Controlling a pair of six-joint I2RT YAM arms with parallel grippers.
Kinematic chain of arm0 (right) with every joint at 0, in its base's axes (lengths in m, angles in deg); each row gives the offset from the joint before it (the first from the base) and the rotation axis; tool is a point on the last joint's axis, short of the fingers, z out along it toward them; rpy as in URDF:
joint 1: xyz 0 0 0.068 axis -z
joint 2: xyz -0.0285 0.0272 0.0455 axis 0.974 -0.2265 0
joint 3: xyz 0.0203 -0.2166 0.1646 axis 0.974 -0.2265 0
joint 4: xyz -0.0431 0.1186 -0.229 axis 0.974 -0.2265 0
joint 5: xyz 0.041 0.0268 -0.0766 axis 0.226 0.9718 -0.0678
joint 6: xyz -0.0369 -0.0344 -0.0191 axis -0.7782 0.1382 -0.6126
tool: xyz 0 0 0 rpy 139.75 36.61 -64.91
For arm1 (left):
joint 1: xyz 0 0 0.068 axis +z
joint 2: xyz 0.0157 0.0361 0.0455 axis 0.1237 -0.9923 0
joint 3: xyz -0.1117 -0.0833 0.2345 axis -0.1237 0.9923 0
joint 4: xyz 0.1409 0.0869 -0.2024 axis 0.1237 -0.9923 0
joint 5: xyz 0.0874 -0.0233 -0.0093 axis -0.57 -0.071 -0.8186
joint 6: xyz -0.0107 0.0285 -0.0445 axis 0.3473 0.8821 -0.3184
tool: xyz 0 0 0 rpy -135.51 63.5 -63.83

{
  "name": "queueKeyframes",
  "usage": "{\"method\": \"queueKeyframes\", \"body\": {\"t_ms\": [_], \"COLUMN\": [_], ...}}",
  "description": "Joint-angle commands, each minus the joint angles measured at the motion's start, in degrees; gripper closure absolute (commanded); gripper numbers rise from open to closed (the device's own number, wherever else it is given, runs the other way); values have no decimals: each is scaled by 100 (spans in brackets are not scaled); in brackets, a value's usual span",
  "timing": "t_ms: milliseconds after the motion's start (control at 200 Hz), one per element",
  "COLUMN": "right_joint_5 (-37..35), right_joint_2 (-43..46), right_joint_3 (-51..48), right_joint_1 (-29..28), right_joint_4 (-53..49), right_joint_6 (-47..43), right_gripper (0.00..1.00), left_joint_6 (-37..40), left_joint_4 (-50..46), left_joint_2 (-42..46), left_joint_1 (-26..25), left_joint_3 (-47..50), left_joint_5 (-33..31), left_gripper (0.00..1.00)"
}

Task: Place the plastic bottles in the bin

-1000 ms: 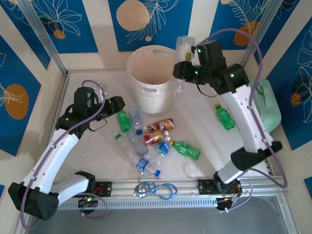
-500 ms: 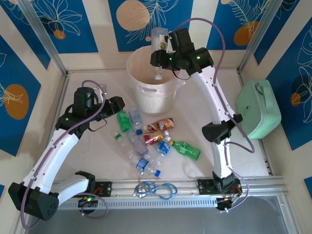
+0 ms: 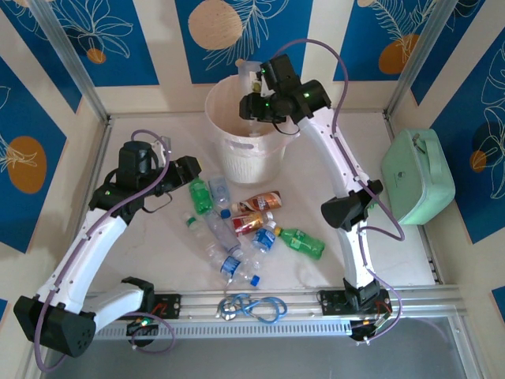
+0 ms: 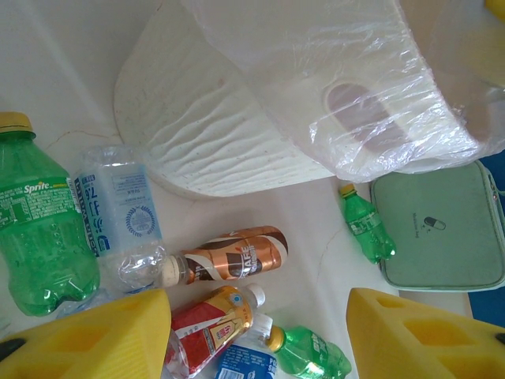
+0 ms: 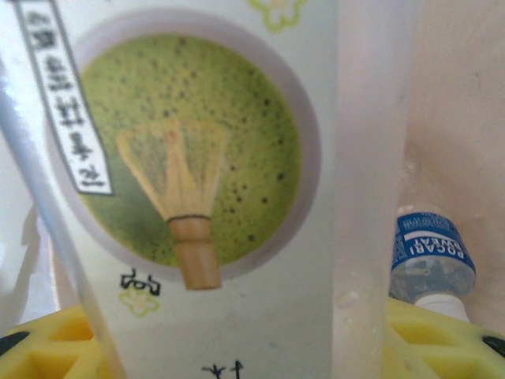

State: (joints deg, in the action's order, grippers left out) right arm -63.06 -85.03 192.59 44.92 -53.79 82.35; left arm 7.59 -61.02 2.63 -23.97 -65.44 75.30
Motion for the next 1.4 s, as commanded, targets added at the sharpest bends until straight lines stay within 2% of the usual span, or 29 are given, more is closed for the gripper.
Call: {"method": "queueKeyframes", "body": {"t_ms": [0,525,745,940,1075,1391], "right_joint_5": [-121,-191,-163,-199,-160,-171], "right_joint_2": [60,526,375,90,-175,-199], "right_joint_3": [-85,-547,-528,-381,-97,-2], "right_joint_1": [-135,-440,-171,-67,-18,-18], "right_joint_4": [-195,-275,-424,-404,-538,-493], "right_joint_6": [-120,28,214,29,24,30], "right_gripper": [44,44,44,43,40,25], "left_joint_6": [38,51,25,56,49,64], "left_joint_4": [-23,3,30,-40,-41,-32], "left_joint_2": [31,55,63,114,143,106], "left_joint_1": [104,157,157,165,180,201], "left_joint_3": [-105,-53,-2,59,103,114], "left_joint_5": [-36,-8,25,-2,-31,-10], "left_gripper": [40,39,40,39,39,38]}}
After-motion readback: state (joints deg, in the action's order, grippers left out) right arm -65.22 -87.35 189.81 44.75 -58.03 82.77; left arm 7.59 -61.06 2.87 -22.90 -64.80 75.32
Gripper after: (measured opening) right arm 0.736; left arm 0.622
